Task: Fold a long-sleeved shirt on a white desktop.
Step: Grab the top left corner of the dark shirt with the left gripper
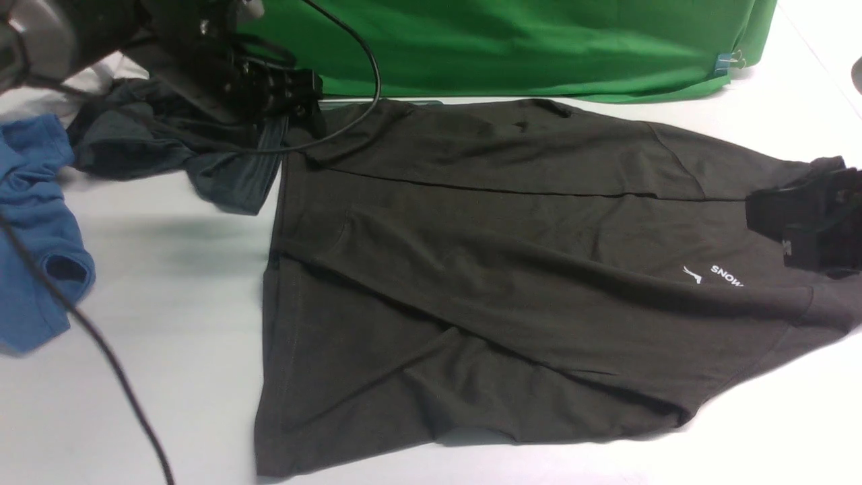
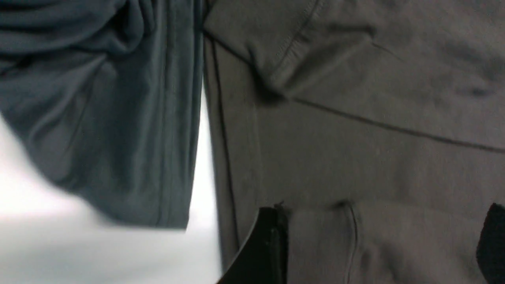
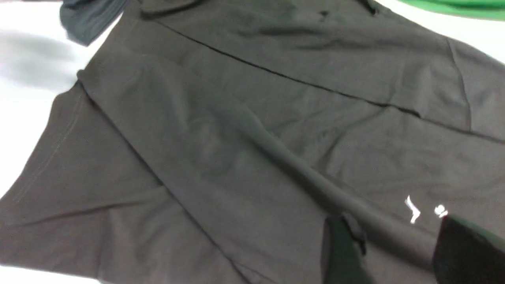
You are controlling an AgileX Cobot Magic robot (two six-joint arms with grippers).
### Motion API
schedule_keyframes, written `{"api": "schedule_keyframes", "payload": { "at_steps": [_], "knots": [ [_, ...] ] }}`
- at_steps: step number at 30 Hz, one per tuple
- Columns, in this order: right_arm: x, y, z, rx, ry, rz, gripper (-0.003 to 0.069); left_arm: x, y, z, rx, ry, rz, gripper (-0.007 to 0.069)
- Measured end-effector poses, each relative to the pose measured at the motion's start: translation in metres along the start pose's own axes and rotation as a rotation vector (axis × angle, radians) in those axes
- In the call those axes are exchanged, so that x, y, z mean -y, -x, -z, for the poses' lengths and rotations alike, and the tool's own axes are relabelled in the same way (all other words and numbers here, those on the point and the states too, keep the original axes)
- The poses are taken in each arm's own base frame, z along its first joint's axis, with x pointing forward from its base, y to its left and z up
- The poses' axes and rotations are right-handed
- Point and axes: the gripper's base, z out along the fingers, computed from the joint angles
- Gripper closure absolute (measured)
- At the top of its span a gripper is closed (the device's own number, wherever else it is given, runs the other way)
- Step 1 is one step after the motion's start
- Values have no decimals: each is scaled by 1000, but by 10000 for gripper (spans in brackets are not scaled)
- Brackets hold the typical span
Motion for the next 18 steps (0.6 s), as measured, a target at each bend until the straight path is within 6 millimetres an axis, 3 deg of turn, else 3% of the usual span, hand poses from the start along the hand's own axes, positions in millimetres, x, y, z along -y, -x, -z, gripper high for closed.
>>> {"api": "schedule_keyframes", "payload": {
  "at_steps": [5, 12, 18],
  "knots": [
    [-1, 11, 2, 61, 6, 46, 310, 2, 14, -28, 2, -65, 20, -36],
    [-6, 22, -16, 25, 42, 10, 310, -10, 30, -68, 11, -35, 26, 60],
    [-8, 19, -31, -28, 65, -15, 310, -25, 37, -75, 8, 39, 28, 124]
  ]
}}
